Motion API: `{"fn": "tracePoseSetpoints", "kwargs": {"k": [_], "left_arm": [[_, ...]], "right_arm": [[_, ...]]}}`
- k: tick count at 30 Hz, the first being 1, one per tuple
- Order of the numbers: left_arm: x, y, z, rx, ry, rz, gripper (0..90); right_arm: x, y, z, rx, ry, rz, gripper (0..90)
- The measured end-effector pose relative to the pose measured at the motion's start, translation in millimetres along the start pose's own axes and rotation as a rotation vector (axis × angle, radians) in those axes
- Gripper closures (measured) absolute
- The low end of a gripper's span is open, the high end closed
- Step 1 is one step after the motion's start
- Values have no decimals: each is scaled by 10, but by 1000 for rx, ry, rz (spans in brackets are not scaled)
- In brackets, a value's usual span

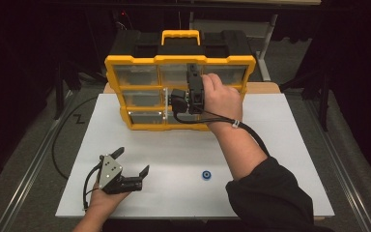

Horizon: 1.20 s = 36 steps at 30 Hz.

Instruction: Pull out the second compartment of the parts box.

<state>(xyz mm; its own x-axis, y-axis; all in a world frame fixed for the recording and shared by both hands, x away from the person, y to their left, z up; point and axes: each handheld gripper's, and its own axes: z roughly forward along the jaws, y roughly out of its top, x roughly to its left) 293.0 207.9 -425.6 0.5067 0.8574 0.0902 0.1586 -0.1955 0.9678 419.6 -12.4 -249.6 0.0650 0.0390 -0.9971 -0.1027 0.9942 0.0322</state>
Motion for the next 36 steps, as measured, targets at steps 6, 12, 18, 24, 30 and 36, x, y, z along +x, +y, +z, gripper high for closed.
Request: {"fn": "tracePoseSetpoints", "kwargs": {"k": [6, 12, 18, 24, 30, 36], "left_arm": [[1, 0, 0, -1, -1, -1, 2], [-4, -1, 4, -1, -4, -2, 1], [0, -1, 2, 1, -7, -2, 1], [-4, 0, 3, -2, -8, 0, 2], [-4, 0, 4, -2, -7, 0, 1], [-3, 1, 5, -3, -7, 0, 2]], "right_arm": [[15, 37, 60, 7, 3, -13, 713], [24, 87, 107, 12, 10, -27, 734], [29, 120, 130, 13, 10, -34, 760], [47, 128, 131, 19, 8, -46, 803], [29, 125, 122, 16, 22, -35, 808], [23, 131, 72, 7, 22, -42, 808]]}}
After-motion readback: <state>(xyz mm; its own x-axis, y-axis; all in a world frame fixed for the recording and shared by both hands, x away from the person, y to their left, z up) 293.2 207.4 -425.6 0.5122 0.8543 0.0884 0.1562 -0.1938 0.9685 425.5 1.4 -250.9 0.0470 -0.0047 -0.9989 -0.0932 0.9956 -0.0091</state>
